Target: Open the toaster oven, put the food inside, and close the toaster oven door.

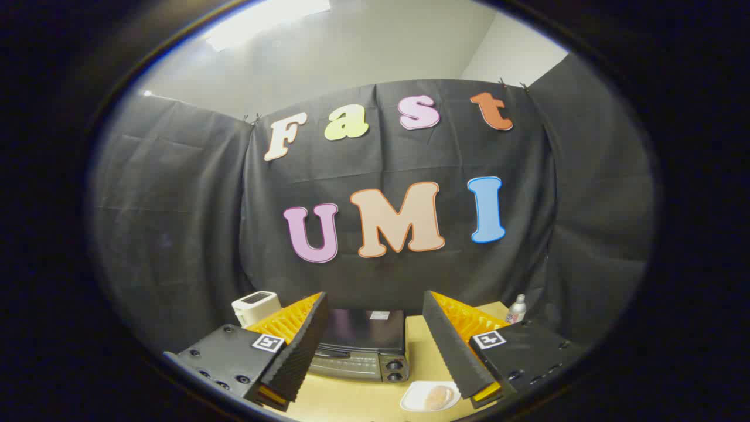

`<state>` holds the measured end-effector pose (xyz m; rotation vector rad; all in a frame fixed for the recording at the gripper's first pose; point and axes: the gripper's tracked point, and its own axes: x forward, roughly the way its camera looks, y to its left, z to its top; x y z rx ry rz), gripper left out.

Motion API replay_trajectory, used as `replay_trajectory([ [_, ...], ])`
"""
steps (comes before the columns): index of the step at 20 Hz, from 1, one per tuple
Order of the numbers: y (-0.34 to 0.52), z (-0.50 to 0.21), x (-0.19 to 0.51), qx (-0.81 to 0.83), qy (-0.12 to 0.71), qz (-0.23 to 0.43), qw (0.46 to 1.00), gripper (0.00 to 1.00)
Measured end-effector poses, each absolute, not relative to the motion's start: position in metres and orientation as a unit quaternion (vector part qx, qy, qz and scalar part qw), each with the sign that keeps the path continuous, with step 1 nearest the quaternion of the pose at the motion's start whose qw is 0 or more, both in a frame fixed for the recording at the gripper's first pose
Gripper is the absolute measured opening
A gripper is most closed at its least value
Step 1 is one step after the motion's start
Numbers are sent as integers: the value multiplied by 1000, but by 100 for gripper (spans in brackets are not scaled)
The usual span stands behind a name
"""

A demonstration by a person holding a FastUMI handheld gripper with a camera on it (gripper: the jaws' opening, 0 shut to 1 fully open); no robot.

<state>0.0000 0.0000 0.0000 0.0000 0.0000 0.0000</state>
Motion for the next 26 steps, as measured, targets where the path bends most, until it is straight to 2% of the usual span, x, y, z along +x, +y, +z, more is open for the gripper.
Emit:
replay_trajectory([
  [13, -5, -8, 4, 2, -1, -12, 1000, 100],
  [26, 33, -61, 32, -3, 25, 11, 1000, 100],
])
